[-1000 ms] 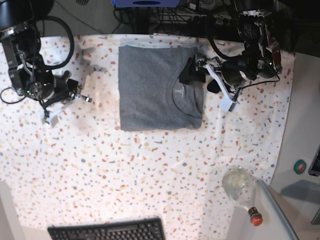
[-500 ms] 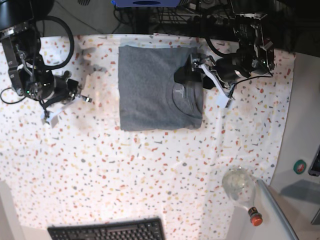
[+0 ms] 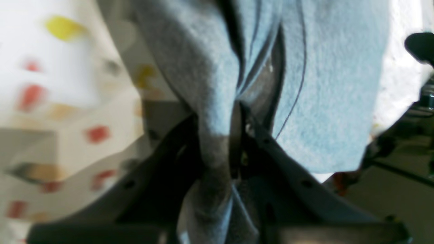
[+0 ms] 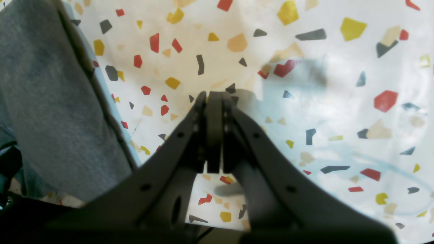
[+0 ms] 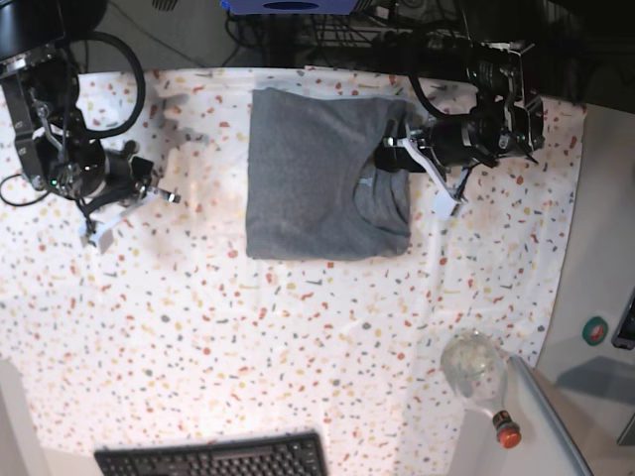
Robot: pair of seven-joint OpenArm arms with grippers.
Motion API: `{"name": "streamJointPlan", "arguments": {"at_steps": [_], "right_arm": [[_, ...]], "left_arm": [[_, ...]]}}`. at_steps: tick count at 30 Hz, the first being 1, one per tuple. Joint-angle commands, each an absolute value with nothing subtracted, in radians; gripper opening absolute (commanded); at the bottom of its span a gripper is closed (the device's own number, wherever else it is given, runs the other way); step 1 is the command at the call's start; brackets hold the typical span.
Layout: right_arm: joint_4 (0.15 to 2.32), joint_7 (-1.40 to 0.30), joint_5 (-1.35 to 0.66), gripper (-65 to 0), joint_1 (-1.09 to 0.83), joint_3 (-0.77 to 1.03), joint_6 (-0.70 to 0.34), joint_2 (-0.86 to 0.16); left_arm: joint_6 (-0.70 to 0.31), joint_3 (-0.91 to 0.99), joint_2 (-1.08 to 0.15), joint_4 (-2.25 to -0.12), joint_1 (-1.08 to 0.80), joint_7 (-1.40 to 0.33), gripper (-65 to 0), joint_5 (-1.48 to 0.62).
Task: Layout the t-shirt on the table in an organized manner, then fold the t-shirt properly
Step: 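Drag the folded shirt with the left gripper and square it on the table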
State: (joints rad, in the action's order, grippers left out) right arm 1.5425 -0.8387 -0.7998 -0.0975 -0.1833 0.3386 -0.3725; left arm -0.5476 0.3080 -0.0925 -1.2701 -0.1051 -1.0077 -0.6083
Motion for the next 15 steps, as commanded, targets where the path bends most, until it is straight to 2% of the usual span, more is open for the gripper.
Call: {"name": "streamJointPlan", "arguments": {"at_steps": [1,5,10,15], "right_arm": [[1.557,-0.831,-0.8,-65.0,-0.085,-0.179,0.329,-0.386],[1.557,-0.831,-0.8,-65.0,-0.085,-0.174,0.329,-0.386],[1.555,-0.782,-0.8,-65.0,-0.094,-0.171,0.329,-0.387],[1.55,-0.694,-0.8,-65.0,-0.133,-0.166,0.329,-0.387]], "left_arm": [[-0.53,0.28,-0.122,-1.287,-0.085,-1.001,-65.0,-0.61],[-0.496,0.116,-0.222,-1.287,-0.028,-1.001,-65.0,-0.608],[-0.483,-0.255,-0.377,-1.29,0.147,-1.001,-65.0,-0.608],[-0.481,-0.553,-0.426,-1.371,0.3,-1.0,-65.0,-0.593]]}}
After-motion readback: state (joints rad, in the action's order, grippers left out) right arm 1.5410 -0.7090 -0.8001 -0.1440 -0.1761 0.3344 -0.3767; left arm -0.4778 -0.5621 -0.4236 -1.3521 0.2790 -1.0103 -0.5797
